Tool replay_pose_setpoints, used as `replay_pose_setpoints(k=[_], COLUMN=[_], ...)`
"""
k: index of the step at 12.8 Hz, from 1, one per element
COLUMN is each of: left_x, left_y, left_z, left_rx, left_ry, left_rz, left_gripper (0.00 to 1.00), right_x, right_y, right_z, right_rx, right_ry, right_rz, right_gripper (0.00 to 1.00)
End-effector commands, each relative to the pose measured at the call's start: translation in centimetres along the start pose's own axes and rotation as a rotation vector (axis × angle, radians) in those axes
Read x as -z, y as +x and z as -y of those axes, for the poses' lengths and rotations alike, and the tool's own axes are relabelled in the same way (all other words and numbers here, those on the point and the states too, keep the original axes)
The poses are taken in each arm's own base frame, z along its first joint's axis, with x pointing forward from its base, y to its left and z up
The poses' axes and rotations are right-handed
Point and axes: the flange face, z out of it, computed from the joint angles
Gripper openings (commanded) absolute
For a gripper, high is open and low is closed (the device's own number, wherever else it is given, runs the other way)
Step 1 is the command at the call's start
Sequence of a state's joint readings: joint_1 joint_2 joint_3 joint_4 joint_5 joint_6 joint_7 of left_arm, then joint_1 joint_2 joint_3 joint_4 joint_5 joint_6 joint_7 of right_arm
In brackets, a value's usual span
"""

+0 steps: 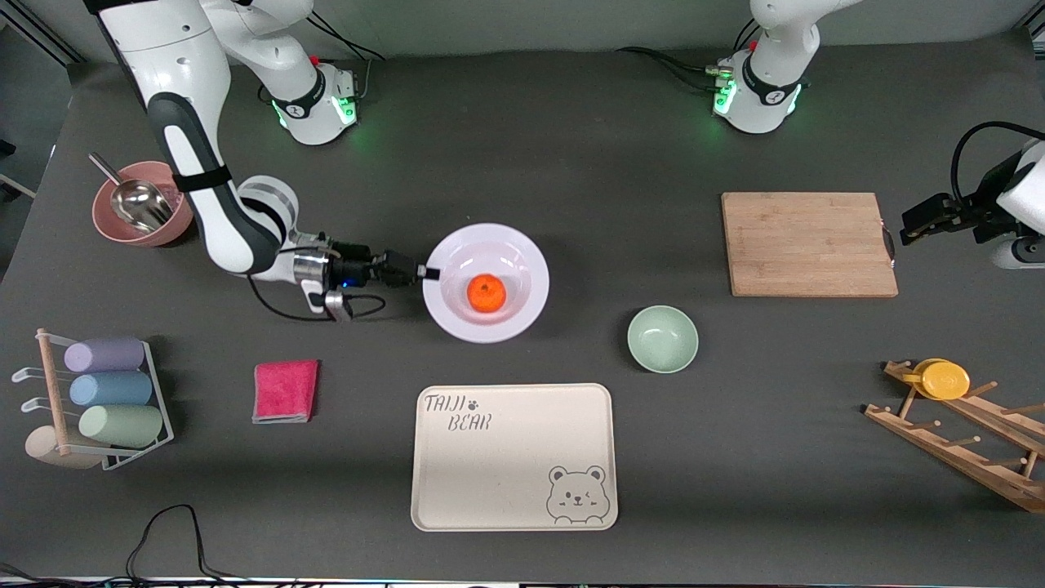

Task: Place orange and plate with both arms
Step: 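Carry the plate with the orange onto the bear tray with the right gripper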

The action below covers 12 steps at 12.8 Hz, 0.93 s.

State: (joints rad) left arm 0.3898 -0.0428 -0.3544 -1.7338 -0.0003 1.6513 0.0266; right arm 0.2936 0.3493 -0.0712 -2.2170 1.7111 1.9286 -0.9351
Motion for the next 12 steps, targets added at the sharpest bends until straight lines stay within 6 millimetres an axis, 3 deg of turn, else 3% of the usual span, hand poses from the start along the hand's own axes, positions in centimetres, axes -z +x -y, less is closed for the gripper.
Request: replay_pose_setpoints(k=[1, 2, 7, 9, 12], left_x=[0.4, 0.4, 0.3, 0.3, 0.2], left_y=[-1.0, -1.0, -0.9, -0.9, -1.0], left_z=[-0.3, -0.3, -0.4, -0.3, -0.3], left_rx=[-0.016, -0.016, -0.017, -0.014, -0.014], left_ry=[0.000, 0.000, 0.000, 0.000, 0.000], left_rz=[-0.022, -0.022, -0.022, -0.021, -0.016], left_gripper=[1.00, 1.00, 1.00, 1.00, 1.00], right_x=[-2.0, -1.5, -4.9, -5.8, -6.8], right_y=[7.1, 9.5, 17.9, 20.1, 21.3], right_z=[1.3, 1.0, 0.0, -1.1, -3.5], right_rx=[-0.005, 0.009, 0.072, 0.083, 0.078], right_ry=[-0.019, -0.033, -0.049, -0.068, -0.086], right_rz=[0.026, 0.009, -0.040, -0.076, -0.092], right_gripper=[0.00, 0.00, 0.00, 0.00, 0.00])
